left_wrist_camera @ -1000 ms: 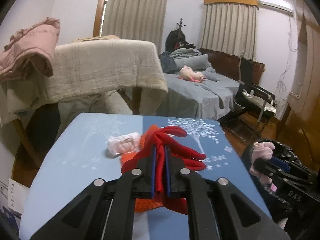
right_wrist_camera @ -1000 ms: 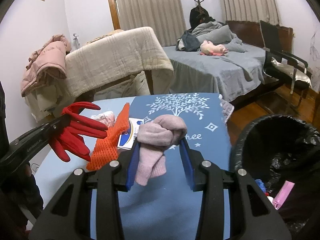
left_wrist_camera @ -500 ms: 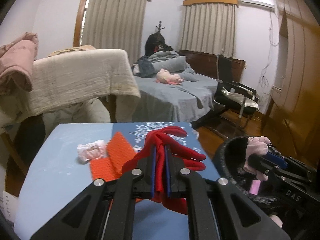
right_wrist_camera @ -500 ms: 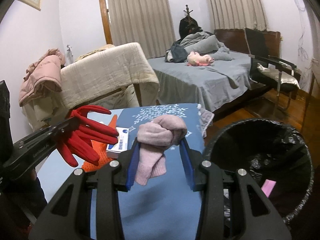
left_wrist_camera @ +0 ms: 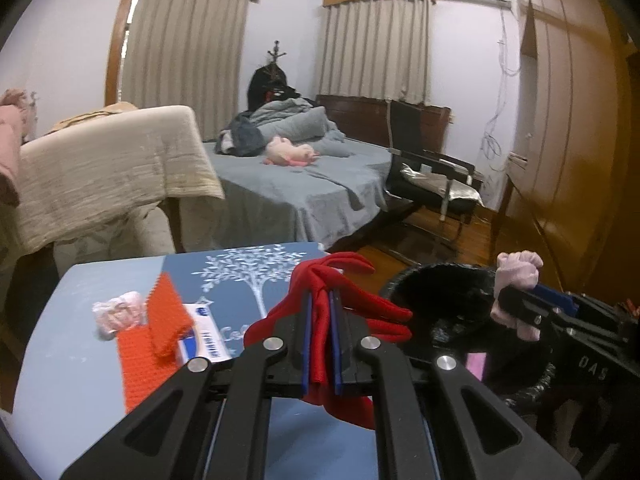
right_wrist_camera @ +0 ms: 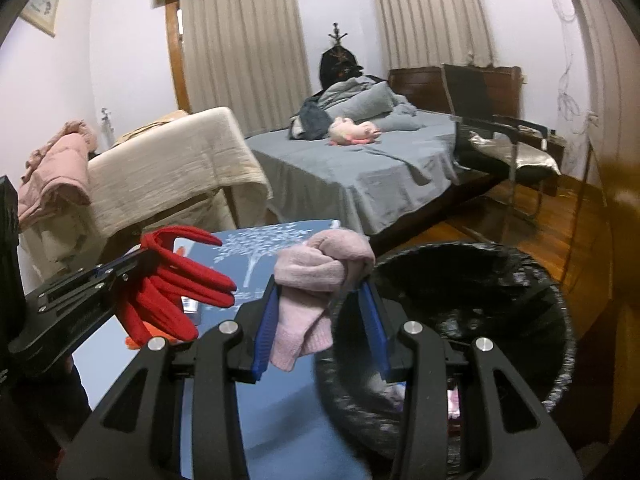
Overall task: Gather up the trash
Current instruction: 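Carry the pink sock and red glove over the black bin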
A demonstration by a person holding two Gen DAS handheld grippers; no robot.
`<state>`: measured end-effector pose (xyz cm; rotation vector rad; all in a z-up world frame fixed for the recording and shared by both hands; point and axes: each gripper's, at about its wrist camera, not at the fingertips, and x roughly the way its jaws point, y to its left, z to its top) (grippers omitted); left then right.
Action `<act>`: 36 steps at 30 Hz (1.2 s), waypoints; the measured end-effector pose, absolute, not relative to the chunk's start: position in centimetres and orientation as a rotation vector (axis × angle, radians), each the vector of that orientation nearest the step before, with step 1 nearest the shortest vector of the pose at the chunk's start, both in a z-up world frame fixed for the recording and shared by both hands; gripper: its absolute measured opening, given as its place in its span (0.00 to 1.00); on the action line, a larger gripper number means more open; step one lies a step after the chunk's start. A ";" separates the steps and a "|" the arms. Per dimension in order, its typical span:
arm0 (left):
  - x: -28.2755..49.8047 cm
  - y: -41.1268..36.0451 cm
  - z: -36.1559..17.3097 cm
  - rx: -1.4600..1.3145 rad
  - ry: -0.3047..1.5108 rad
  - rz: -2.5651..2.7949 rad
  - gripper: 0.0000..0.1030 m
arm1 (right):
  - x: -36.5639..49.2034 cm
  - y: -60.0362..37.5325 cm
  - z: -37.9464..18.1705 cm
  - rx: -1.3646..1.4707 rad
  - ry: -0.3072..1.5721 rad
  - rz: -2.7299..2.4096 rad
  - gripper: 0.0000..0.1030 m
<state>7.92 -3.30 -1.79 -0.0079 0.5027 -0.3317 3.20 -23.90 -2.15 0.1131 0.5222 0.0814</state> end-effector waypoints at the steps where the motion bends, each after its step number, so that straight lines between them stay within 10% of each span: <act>1: 8.0 -4.0 -1.9 -0.004 0.505 -0.346 0.08 | 3.1 -24.5 -2.1 0.113 0.520 0.069 0.37; 36: 14.1 -21.2 -5.6 0.067 0.603 -0.687 0.11 | 4.5 -38.2 -5.1 0.136 0.573 -0.197 0.41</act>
